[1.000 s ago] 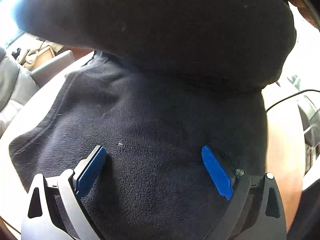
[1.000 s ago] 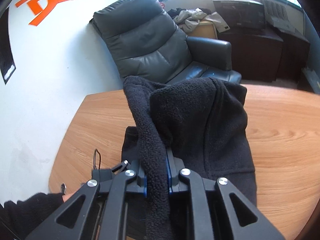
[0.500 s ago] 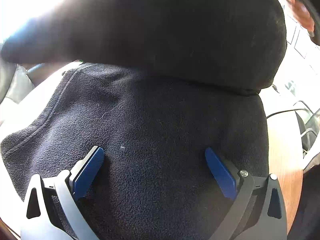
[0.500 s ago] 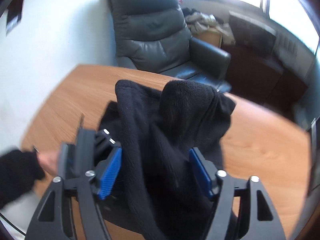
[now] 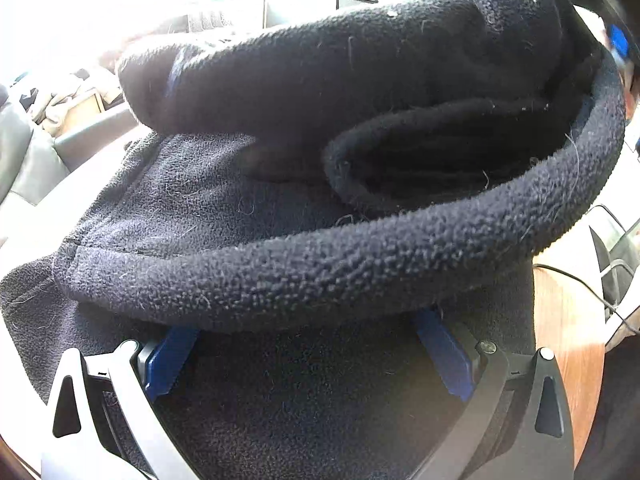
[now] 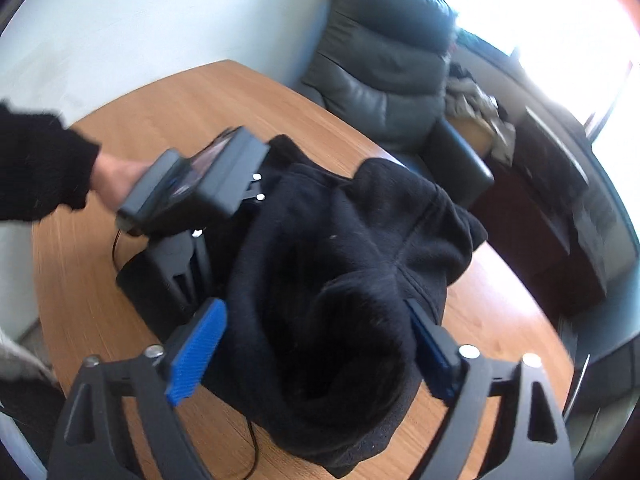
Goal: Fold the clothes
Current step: 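Grasp the jacket edge with the right gripper and fold it over the bundle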
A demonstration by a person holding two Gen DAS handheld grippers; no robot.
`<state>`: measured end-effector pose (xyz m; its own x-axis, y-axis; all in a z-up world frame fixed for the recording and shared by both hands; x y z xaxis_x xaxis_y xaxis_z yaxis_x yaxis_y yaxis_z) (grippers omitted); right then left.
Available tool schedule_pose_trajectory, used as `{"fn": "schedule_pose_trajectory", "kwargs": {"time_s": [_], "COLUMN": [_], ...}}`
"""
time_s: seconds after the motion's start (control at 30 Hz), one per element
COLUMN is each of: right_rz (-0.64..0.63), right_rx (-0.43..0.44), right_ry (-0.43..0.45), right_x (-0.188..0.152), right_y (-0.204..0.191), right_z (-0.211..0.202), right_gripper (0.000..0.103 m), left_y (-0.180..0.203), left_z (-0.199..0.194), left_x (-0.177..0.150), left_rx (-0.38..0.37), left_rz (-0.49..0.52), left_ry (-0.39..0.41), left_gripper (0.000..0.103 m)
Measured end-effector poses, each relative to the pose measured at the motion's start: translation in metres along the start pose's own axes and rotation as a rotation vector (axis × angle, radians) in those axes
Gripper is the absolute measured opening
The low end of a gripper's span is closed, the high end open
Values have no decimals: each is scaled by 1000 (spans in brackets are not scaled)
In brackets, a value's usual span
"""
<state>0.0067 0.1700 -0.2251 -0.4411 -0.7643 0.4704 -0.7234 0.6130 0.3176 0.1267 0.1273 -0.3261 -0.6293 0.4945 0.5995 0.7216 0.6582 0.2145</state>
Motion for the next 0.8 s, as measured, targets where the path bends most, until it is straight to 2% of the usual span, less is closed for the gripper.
{"fn": "schedule_pose_trajectory", "kwargs": {"time_s": [0.13,0.23,0.27,0.3,0.33,0.37,0.4,0.43,0.5,0.67,0.77,0.8], "right_rz": [-152,-230,-252,-243,-216,-151,-70,8,74,231,272,276], "right_rx": [-67,-158,-191,-185,-158,-117,-78,-45,-26,83,157,165], "right_ry": [20,0,-17,-13,3,12,29,52,107,347,404,390], "right_x": [-5,-6,-6,-4,0,3,6,11,22,69,88,89], "right_y": [-19,-25,-25,-25,-24,-19,-11,-2,10,34,29,25], "right_z": [4,30,42,49,53,56,55,52,38,-21,-17,-7], "right_gripper": [98,99,98,88,63,48,38,33,30,28,28,28], "left_y": [2,7,10,14,15,16,16,17,17,22,25,26], "left_z": [-14,-17,-16,-12,-14,-17,-20,-23,-27,-34,-39,-43], "left_x": [-13,-16,-16,-12,-14,-15,-17,-19,-24,-33,-38,-41], "left_rx": [-5,-6,-7,-7,-8,-8,-8,-8,-6,-9,-14,-14], "left_rz": [-3,-4,-4,-4,-5,-9,-12,-16,-20,-26,-40,-46], "left_ry": [5,6,5,5,4,5,6,7,9,21,27,27], "left_gripper": [103,103,103,102,102,102,102,101,102,102,102,101]}}
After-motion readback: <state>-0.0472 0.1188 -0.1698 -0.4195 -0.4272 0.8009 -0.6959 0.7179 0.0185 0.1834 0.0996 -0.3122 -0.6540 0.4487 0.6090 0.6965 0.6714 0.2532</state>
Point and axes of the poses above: each gripper's, at about its wrist camera, not at the fingertips, and z roughly the way its jaws point, y to its right, x to its top, the point moved 6 cm from there along z, roughly the way its jaws point, and after that the axes turned 13 degrees about -z, right-handed, at the moved point
